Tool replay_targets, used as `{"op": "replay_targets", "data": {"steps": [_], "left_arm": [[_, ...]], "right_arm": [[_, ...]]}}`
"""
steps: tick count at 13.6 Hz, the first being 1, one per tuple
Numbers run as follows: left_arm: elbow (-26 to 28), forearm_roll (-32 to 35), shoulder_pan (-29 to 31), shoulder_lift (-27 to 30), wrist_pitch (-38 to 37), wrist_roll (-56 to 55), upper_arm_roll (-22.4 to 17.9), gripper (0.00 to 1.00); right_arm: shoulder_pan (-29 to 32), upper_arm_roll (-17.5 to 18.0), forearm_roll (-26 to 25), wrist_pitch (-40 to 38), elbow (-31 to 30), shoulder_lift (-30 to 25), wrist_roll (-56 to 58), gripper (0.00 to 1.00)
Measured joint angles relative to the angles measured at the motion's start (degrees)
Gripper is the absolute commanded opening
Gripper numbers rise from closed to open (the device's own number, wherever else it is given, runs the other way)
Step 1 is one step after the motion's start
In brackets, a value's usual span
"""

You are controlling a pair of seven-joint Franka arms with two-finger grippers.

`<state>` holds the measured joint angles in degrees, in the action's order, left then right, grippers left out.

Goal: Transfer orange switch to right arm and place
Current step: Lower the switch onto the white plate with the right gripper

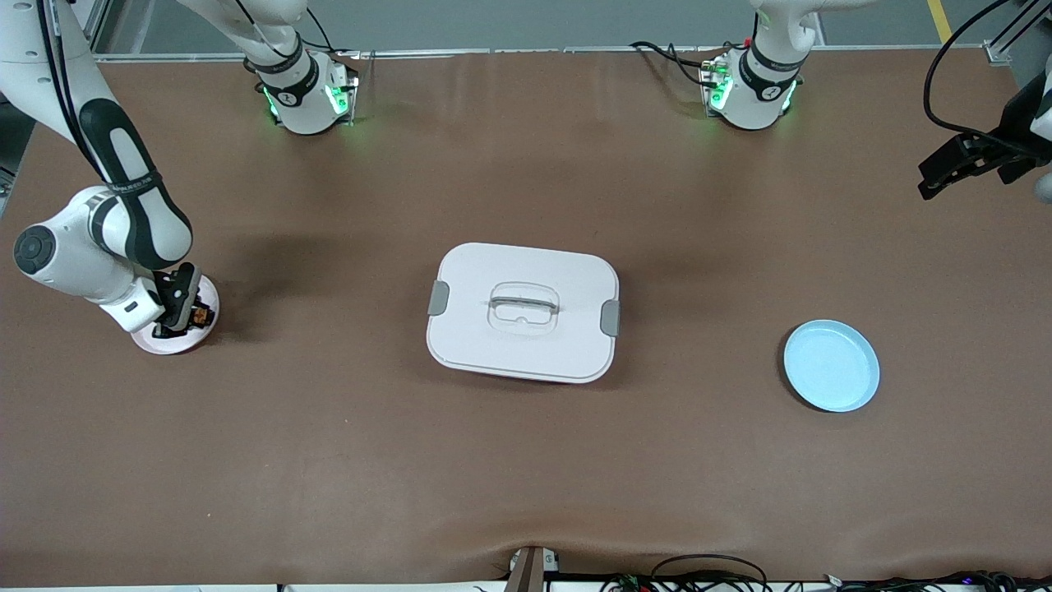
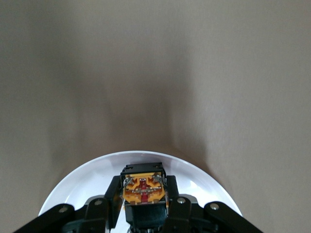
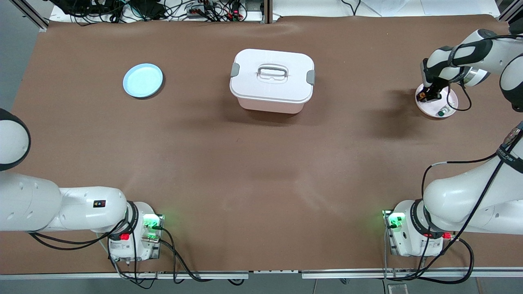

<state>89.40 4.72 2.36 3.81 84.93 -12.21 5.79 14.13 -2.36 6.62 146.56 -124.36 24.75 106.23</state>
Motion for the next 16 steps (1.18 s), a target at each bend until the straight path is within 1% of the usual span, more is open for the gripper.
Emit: {"op": "replay_targets", "data": {"steps": [2,4,6,10,14,16], "left_arm": [[0.1,0.0,0.0,0.0,0.0,0.0,0.0,1.00],[0.1,0.0,-0.1,0.0,0.0,0.0,0.0,1.00],[0.1,0.0,-0.3,0.0,0.0,0.0,0.1,1.00],[-0.1,0.0,-0.3,0.0,-0.1,0.0,0.0,1.00],[-0.1,0.0,-0.3,0.1,-2.1,0.0,0.0,1.00],[-0.1,0.0,-0.2,0.2,-2.1,0.0,0.0,1.00]], "right_arm": [[-0.1,1.6,0.5,-0.1,0.0,0.0,-1.4,0.00],[-0.3,3.8,2.3,-0.2,0.0,0.1,-2.8,0.00],[-1.4,5.2,3.2,-0.2,0.0,0.1,-5.3,0.00],[-4.9,5.5,3.4,-0.2,0.0,0.1,-10.5,0.00],[-8.2,5.5,3.4,0.0,0.2,0.1,-15.4,0.00],[-8.8,5.5,3.5,0.0,0.9,0.1,-15.8,0.00]]}}
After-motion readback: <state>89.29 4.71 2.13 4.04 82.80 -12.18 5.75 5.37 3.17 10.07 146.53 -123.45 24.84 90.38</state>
